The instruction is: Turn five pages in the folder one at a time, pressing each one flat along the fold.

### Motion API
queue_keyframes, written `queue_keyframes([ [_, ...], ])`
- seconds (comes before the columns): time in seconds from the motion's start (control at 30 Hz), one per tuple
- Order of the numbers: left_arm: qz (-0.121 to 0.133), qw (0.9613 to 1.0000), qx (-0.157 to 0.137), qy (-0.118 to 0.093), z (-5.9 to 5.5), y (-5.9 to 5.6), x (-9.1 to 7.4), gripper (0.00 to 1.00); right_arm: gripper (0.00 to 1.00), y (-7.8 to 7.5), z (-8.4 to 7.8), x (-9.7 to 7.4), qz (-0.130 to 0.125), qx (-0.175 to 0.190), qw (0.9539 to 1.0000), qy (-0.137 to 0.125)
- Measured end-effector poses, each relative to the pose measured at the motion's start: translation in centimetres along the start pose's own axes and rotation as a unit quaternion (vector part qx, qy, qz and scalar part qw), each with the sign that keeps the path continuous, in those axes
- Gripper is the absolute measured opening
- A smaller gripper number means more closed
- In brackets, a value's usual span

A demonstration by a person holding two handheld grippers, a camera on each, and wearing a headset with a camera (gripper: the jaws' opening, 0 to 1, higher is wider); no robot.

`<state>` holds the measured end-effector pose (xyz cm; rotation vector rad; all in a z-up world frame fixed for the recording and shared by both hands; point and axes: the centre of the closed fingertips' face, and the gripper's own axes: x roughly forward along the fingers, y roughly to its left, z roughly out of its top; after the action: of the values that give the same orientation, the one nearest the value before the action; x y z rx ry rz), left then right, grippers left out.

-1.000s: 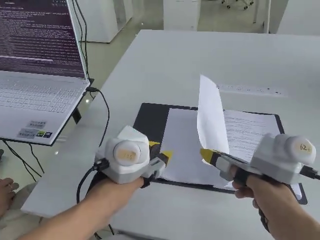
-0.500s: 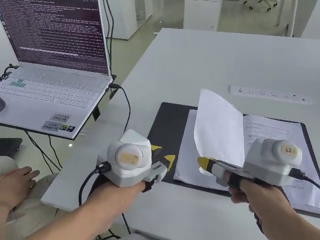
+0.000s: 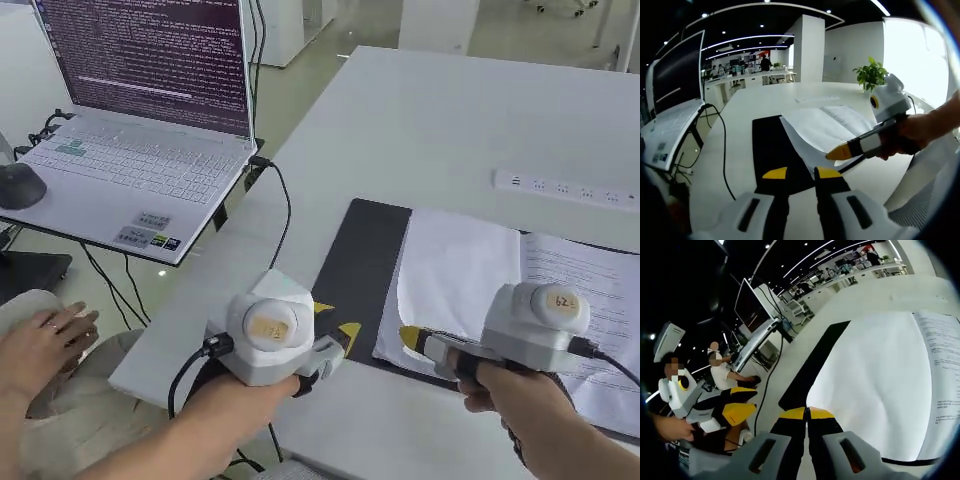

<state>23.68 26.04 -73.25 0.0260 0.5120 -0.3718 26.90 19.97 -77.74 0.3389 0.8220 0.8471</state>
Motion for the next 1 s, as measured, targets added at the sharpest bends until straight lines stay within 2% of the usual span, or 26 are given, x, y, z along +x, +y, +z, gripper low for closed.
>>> queue_keyframes([
  [0.2,-0.001,0.9999,-0.006,0.014,-1.4,0.1,-0.3,0.18,0.0,-0.7,-1.1,1.3,-0.005,0.004,0.9997,0.023],
  [0.33,-0.001,0.9997,-0.009,0.022,-2.1,-0.1,-0.4,0.18,0.0,-0.8,-1.4,1.8,-0.004,0.008,0.9996,0.028],
  [0.6,-0.006,0.9995,-0.006,0.031,-2.7,-0.4,-0.3,0.18,0.02,-0.9,-1.7,2.5,0.0,0.018,0.9993,0.033],
  [0.8,-0.01,0.9993,-0.003,0.036,-2.9,-0.8,0.1,0.18,0.03,0.1,-2.1,2.2,0.016,0.018,0.9991,0.035],
  [1.0,-0.019,0.9989,0.001,0.042,-3.0,-1.4,0.8,0.18,0.03,0.4,-1.3,1.0,0.027,0.023,0.9992,0.019],
])
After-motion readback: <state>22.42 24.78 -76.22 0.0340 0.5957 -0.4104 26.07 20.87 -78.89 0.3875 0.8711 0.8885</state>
